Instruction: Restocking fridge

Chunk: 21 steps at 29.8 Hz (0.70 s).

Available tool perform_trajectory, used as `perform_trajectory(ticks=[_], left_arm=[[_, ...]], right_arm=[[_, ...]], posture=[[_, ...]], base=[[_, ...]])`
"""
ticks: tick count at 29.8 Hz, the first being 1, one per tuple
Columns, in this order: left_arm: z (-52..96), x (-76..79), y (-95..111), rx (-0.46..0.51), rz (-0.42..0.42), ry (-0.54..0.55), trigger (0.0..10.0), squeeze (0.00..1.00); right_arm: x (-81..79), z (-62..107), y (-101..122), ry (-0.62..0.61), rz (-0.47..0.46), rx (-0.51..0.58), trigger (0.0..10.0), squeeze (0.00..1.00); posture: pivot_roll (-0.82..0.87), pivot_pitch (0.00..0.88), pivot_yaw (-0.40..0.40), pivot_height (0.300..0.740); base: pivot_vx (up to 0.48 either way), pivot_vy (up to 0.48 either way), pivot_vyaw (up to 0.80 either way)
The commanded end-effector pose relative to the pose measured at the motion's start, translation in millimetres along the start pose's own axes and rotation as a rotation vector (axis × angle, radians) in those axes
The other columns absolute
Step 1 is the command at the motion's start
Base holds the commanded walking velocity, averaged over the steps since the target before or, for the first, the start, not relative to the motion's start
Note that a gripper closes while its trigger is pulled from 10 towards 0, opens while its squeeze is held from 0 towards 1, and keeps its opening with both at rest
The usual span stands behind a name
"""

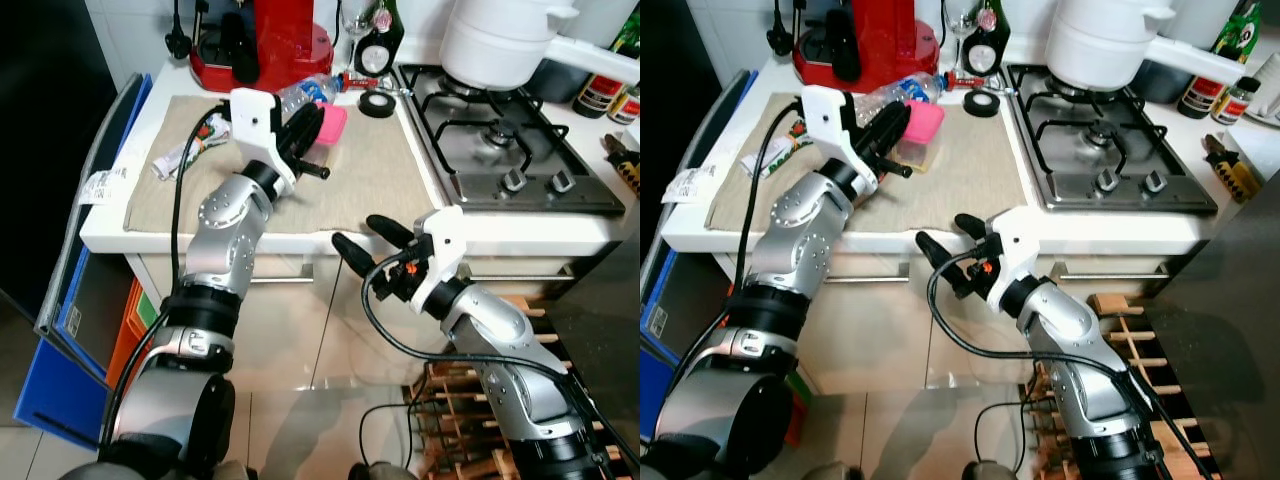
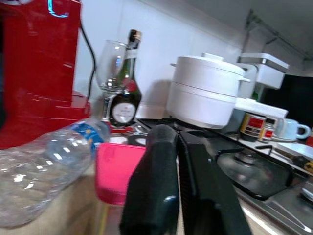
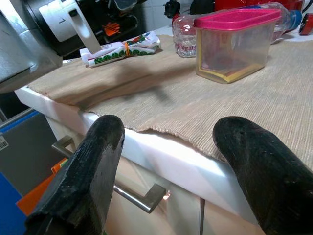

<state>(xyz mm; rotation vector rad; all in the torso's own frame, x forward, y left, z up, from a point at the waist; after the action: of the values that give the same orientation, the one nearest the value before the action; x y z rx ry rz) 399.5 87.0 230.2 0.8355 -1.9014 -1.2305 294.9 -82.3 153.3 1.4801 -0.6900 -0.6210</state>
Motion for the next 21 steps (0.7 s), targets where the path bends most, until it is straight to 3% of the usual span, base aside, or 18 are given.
perform_trajectory(ticks=[1, 2, 3, 4, 5, 6, 8, 9, 13, 15, 21], left_arm=[[0.7, 2.7, -3, -0.032, -0.039, 0.012, 0.0, 0.00], [0.5, 3.2, -6, -0.048, -0.047, 0.014, 0.0, 0.00], [0.6, 4.5, -8, -0.059, -0.055, 0.012, 0.9, 0.00], [0.4, 7.4, -11, -0.077, -0.076, 0.009, 10.0, 0.00], [0.4, 7.4, -11, -0.077, -0.076, 0.009, 10.0, 0.00], [0.7, 11.1, -11, -0.077, -0.091, -0.002, 7.6, 0.00], [0.9, 13.3, -11, -0.073, -0.099, -0.010, 7.6, 0.00], [0.9, 16.6, -11, -0.077, -0.112, -0.019, 10.0, 0.00], [1.8, 22.5, -20, -0.110, -0.151, 0.003, 10.0, 0.00], [2.1, 18.3, -32, -0.141, -0.197, 0.066, 10.0, 0.00], [1.3, 15.4, -39, -0.173, -0.225, 0.153, 10.0, 0.00]], right_arm=[[0.7, 1.7, -4, -0.009, -0.002, -0.007, 10.0, 0.00], [0.6, 1.8, -4, -0.009, -0.002, -0.008, 10.0, 0.00], [0.6, 1.8, -5, -0.009, -0.001, -0.009, 10.0, 0.00], [0.8, 1.9, -5, -0.010, -0.001, -0.009, 10.0, 0.00], [0.8, 1.9, -5, -0.010, -0.001, -0.009, 10.0, 0.00], [0.9, 2.0, -5, -0.010, 0.001, -0.010, 10.0, 0.00], [1.1, 2.1, -5, -0.011, 0.001, -0.010, 10.0, 0.00], [1.4, 2.3, -5, -0.012, 0.002, -0.011, 10.0, 0.00], [1.8, 2.8, -6, -0.013, 0.003, -0.014, 10.0, 0.00], [2.1, 2.8, -6, -0.012, 0.004, -0.016, 10.0, 0.00], [2.8, 1.5, -5, -0.013, 0.008, -0.012, 10.0, 0.00]], posture=[[-0.09, 0.033, -0.050, 0.740], [-0.09, 0.033, -0.050, 0.740], [-0.09, 0.035, -0.051, 0.740], [-0.09, 0.036, -0.051, 0.740], [-0.09, 0.036, -0.051, 0.740], [-0.09, 0.036, -0.051, 0.740], [-0.09, 0.037, -0.051, 0.740], [-0.09, 0.036, -0.053, 0.740], [-0.09, 0.035, -0.054, 0.740], [-0.09, 0.032, -0.058, 0.740], [-0.10, 0.029, -0.053, 0.740]], base=[[0.000, 0.000, 0.00], [0.000, 0.000, 0.00], [0.000, 0.000, 0.00], [0.000, 0.000, 0.00], [0.000, 0.000, 0.00], [0.000, 0.000, 0.00], [0.000, 0.000, 0.00], [0.000, 0.000, 0.00], [0.000, 0.000, 0.00], [0.000, 0.000, 0.00], [0.000, 0.000, 0.00]])
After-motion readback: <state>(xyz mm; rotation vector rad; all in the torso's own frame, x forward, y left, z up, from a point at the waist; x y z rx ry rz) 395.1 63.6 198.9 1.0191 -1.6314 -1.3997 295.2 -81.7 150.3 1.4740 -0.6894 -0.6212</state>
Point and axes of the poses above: a point about 5 cm out from each wrist's last joint towards the gripper, its own z axis pointing back from the gripper into the wrist, its own y axis along the axis of the wrist's last joint, x = y × z, the point moved 3 cm from there along -z, pointing out of the wrist towards the gripper, and after that the axes turned 8 degrees about z, right-handed, at the moved point
